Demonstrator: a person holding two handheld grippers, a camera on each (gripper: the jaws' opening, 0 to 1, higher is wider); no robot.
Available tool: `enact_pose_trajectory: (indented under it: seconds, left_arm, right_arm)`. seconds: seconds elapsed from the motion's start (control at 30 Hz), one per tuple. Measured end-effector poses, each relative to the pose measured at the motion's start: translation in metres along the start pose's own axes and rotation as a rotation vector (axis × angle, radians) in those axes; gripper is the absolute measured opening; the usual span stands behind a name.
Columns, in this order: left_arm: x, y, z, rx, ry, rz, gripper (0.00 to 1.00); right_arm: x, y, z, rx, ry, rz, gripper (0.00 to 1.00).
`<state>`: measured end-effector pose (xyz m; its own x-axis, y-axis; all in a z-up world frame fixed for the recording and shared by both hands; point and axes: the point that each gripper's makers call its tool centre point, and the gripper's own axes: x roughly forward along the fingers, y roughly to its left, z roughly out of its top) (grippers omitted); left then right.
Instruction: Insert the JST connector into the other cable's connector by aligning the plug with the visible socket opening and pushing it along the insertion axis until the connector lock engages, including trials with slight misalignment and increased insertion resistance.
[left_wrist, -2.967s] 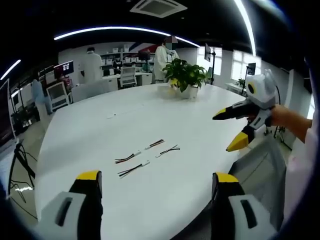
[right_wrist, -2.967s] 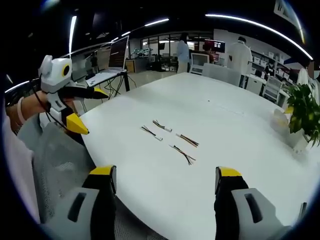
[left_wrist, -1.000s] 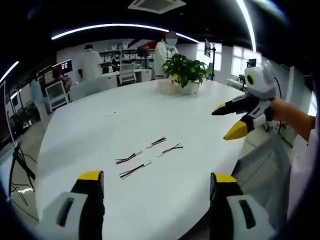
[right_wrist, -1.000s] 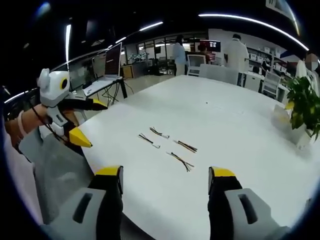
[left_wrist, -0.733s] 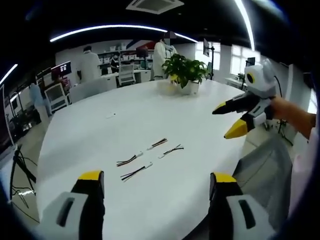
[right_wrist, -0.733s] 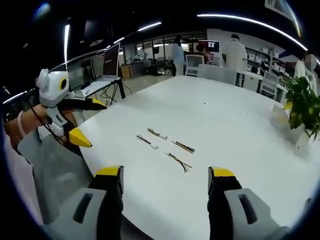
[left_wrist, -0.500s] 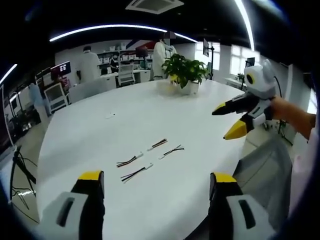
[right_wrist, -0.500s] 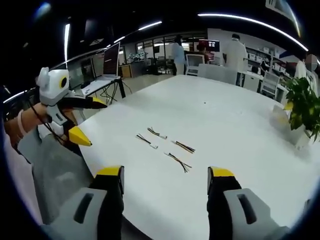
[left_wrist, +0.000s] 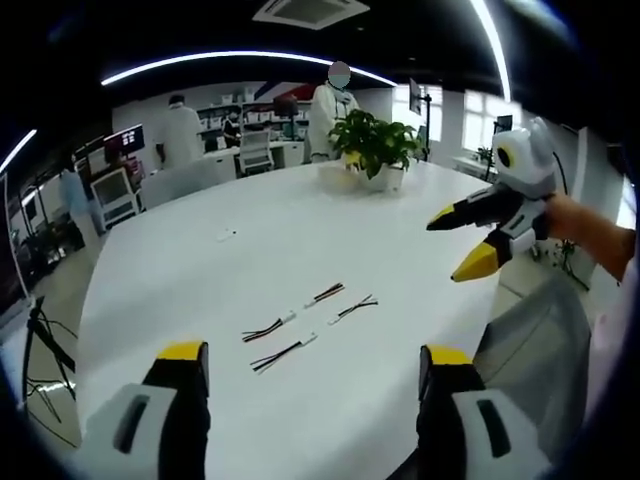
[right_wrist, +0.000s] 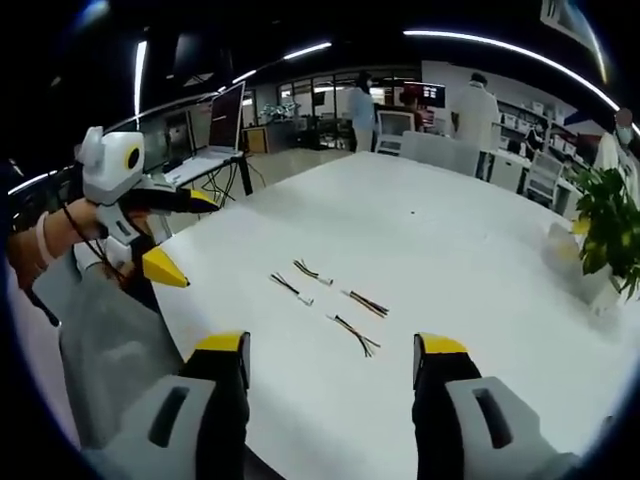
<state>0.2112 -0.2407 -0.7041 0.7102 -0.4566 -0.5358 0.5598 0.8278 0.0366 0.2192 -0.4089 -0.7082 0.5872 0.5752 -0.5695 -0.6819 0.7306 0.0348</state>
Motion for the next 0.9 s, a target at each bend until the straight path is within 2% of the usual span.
enact_pose_trajectory:
  seconds: [0.17,0.37,0.67,0.9]
  left_arm:
    - [0.007,0.001,0.004,0.025,0.005,-0.003,0.84]
    - [0.018,0.003,0.014,0.099,0.001,-0.005,0.84]
    - [0.038,0.001,0.018,0.109,-0.006,-0.059,0.83]
    - [0.045,0.005,0.018,0.115,-0.001,-0.066,0.82]
  right_arm:
    - [0.004,0.0,0.006,-0.005,-0.013,0.008,0.63]
    - [0.011,-0.001,0.008,-0.018,-0.002,0.012,0.61]
    - [0.015,-0.007,0.015,-0.022,-0.017,-0.015,0.6]
    - [0.026,-0.006,0.01,-0.022,0.002,0.001,0.58]
